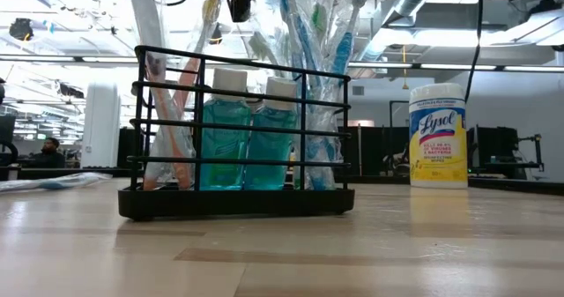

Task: Pick & Place toothbrushing station
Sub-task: Put the violet toothbrush into the mesh organizer, then put the blue toothbrush into the mesh organizer

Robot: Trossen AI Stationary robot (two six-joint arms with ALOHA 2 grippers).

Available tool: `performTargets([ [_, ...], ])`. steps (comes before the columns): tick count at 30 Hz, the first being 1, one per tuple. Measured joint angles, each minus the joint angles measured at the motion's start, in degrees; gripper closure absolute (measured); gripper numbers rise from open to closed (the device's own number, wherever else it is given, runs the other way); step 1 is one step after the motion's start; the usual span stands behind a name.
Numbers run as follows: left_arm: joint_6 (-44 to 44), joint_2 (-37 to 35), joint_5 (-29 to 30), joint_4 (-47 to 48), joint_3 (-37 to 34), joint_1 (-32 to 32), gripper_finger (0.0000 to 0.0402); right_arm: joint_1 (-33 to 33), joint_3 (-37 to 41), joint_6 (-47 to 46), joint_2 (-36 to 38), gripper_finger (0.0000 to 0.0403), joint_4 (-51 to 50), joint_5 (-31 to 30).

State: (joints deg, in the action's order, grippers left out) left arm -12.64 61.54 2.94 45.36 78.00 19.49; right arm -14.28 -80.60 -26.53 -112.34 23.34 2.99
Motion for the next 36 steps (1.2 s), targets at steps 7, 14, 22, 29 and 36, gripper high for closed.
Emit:
performTargets([
  [7,-0.2,0.0,0.0,0.1,0.0,0.0,0.0296,-0.3,0.0,0.8,0.0,0.0403,1.3,0.2],
  [14,-0.3,0.0,0.0,0.1,0.0,0.0,0.0296,-0.1,0.0,-0.6,0.0,0.0380,1.6,1.8],
  [22,-0.3,0.0,0.0,0.1,0.0,0.0,0.0296,0.5,0.0,-3.2,0.0,0.0316,1.4,4.3],
  [29,-1.3,0.0,0.0,0.1,0.0,0.0,0.0296,0.6,0.0,-3.1,0.0,0.0286,2.5,4.8],
  [36,-1.3,0.0,0.0,0.3,0.0,0.0,0.0296,0.5,0.0,-2.5,1.1,0.0270,4.3,5.1],
])
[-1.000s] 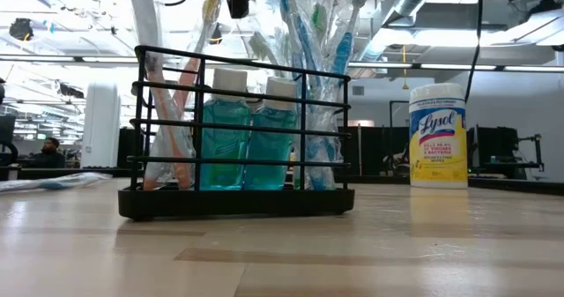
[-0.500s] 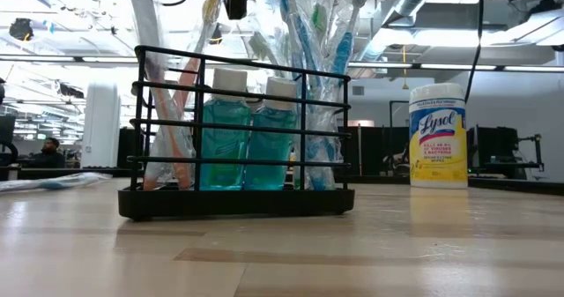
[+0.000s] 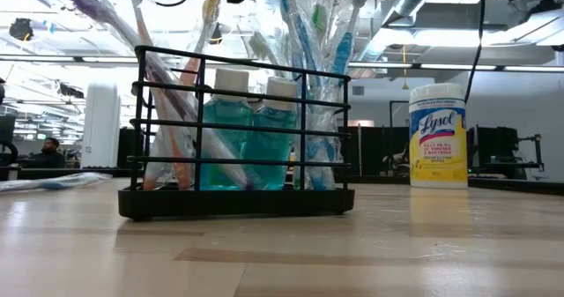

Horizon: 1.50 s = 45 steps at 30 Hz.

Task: Pick & Place toothbrushing station
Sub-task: Put the blue toothbrush into the mesh organizer

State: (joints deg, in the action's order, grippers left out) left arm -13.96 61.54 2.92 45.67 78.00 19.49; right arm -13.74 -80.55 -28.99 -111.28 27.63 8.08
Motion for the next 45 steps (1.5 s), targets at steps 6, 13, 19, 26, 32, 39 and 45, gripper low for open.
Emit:
performTargets([
  [6,0.0,0.0,0.0,0.0,0.0,0.0,0.0296,0.0,0.1,2.2,3.1,0.0275,-0.2,-0.2],
  [13,-0.1,0.0,-4.5,-1.1,0.0,-0.1,0.0296,1.3,-1.2,9.0,11.9,0.0274,-11.7,-5.2],
  [19,-0.6,0.5,-2.1,-0.6,0.1,-3.3,0.0295,2.6,-1.3,13.7,18.0,0.0266,-31.0,-12.7],
  [26,-8.2,6.9,-0.7,8.3,-3.2,-2.7,0.0267,6.4,-1.5,16.7,26.1,0.0264,-35.8,-14.2],
  [32,-16.7,8.3,-0.7,-4.0,-13.1,-3.9,0.0223,10.6,-1.5,20.2,32.6,0.0259,-45.2,-17.1],
  [39,-32.3,8.2,7.8,-10.5,-20.8,-6.5,0.0222,15.3,-1.5,26.3,37.8,0.0257,-55.9,-16.7],
  [45,-44.2,8.2,10.7,-3.6,-25.2,-7.2,0.0217,19.9,-1.4,30.1,40.3,0.0251,-62.4,-10.2],
])
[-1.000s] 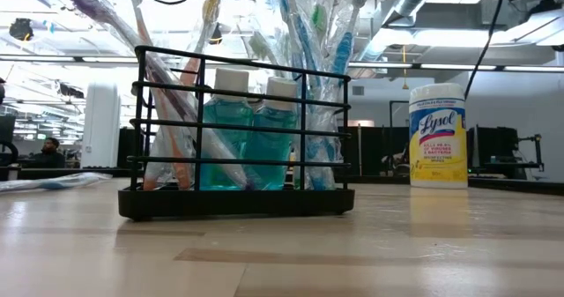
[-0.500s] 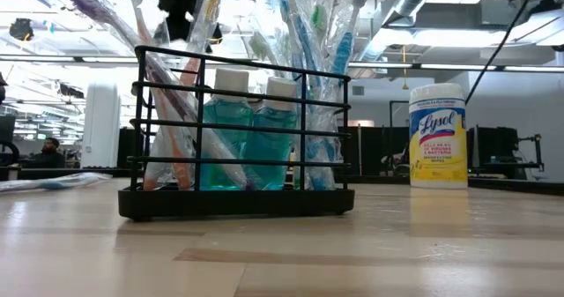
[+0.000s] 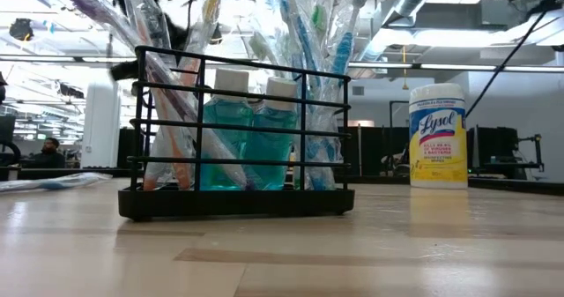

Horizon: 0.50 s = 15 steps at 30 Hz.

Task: Pick & Place toothbrushing station
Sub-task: Put the blue toothbrush into the mesh organizer

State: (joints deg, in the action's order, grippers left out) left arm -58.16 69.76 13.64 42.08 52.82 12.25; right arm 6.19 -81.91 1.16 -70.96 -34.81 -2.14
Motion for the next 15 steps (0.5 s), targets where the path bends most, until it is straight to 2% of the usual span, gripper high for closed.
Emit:
performTargets([
  [9,-15.1,0.0,-0.3,4.0,-5.8,-1.4,0.0218,6.7,0.0,3.5,2.9,0.0252,0.2,11.8],
  [15,-17.3,0.0,-4.6,10.1,-7.3,-1.4,0.0219,10.2,-0.1,4.2,2.8,0.0246,-2.3,16.0],
])
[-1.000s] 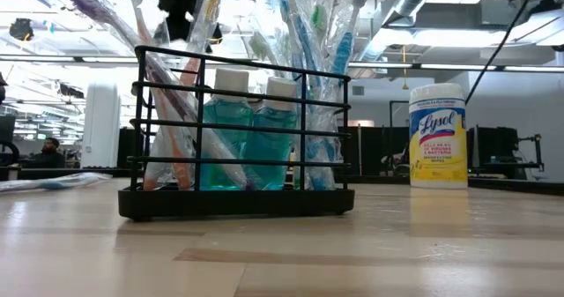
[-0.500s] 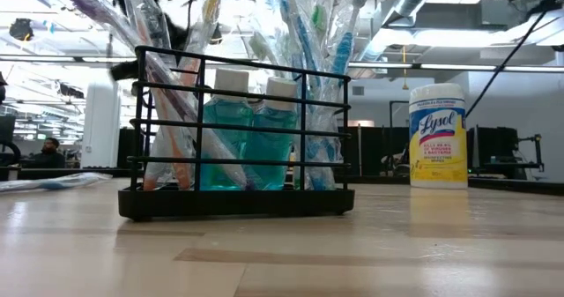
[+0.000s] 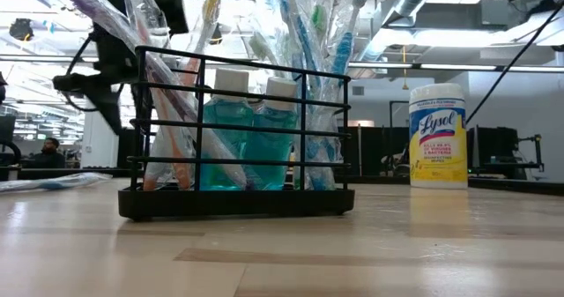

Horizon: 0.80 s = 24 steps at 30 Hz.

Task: Pick & Place toothbrushing station
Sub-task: Put the blue toothbrush into the mesh organizer

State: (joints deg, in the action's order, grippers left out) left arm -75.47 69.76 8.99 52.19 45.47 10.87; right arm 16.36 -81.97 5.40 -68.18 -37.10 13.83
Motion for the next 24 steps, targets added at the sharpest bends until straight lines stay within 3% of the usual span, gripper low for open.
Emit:
performTargets([
  [7,-0.3,0.0,-5.0,0.7,-5.5,0.0,0.0219,0.3,0.0,1.0,0.0,0.0242,0.0,0.1],
  [14,0.0,0.0,-4.8,-0.4,-8.6,0.0,0.0219,0.3,0.0,0.1,0.0,0.0248,0.2,0.2],
  [24,-0.4,0.0,-5.4,-9.6,-15.6,0.2,0.0219,0.2,0.0,-3.4,0.0,0.0249,2.4,1.4],
])
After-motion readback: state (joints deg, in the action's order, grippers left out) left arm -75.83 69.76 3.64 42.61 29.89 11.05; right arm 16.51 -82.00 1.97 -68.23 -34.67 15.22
